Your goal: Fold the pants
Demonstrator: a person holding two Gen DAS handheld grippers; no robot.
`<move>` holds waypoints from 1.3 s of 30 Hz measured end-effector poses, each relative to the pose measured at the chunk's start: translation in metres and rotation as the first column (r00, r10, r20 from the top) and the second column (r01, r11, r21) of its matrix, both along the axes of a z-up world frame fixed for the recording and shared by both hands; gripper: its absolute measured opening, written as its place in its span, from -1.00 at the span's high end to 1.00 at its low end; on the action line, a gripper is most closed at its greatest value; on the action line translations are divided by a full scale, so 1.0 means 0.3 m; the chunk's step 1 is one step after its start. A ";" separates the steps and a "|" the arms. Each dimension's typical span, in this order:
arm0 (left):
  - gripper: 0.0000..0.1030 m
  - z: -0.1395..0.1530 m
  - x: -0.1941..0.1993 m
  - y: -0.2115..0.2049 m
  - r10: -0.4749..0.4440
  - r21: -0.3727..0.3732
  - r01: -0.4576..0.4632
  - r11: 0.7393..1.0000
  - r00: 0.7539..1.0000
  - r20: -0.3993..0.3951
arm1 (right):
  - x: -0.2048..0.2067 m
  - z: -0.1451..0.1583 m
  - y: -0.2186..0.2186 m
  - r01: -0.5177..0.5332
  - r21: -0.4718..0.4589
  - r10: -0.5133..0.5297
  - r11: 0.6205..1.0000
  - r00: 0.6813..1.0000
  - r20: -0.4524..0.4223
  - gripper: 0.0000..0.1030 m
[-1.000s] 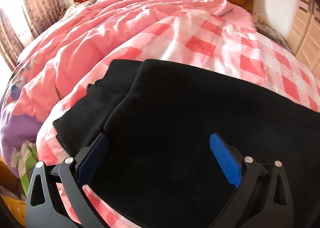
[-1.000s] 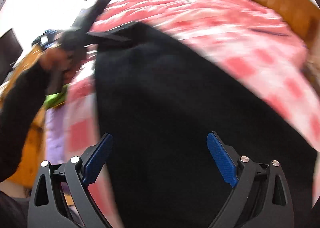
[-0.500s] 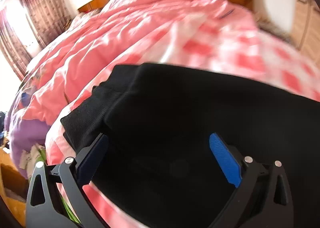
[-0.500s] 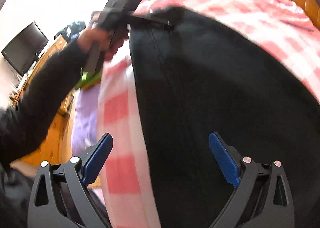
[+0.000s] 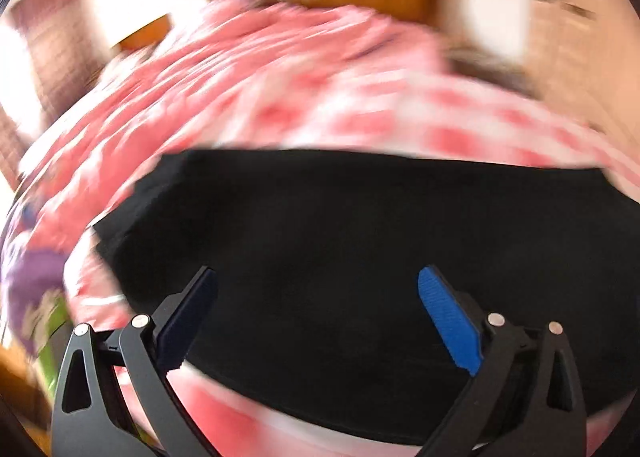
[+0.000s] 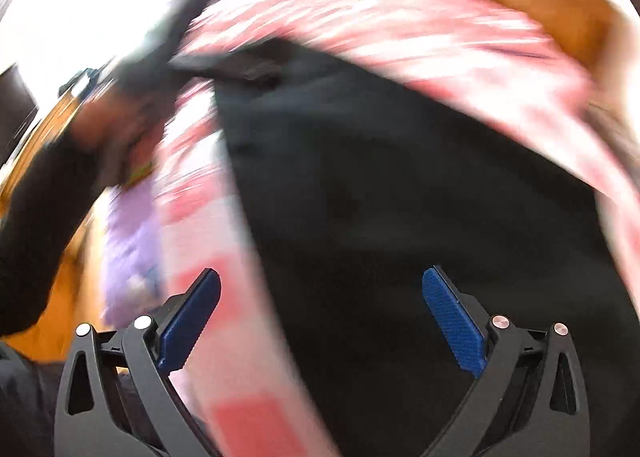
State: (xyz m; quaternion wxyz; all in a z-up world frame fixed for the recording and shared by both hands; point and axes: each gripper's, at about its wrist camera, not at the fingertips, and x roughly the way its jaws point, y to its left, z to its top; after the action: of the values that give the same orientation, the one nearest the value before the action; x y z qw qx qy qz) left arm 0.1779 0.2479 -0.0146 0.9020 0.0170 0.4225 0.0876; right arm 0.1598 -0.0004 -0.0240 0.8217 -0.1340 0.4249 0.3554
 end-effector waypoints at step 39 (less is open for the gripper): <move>-0.97 -0.174 0.044 -0.349 -0.172 -0.107 0.162 0.981 0.981 -0.088 | -0.135 -0.152 -0.714 0.435 -0.029 -0.436 0.900 0.900 0.002 -0.92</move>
State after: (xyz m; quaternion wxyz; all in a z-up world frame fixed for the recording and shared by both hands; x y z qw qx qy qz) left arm 0.1911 0.1431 -0.0668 0.8844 0.0119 0.4665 -0.0104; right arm 0.1194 -0.2145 -0.0696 0.8774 -0.0467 0.4508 0.1570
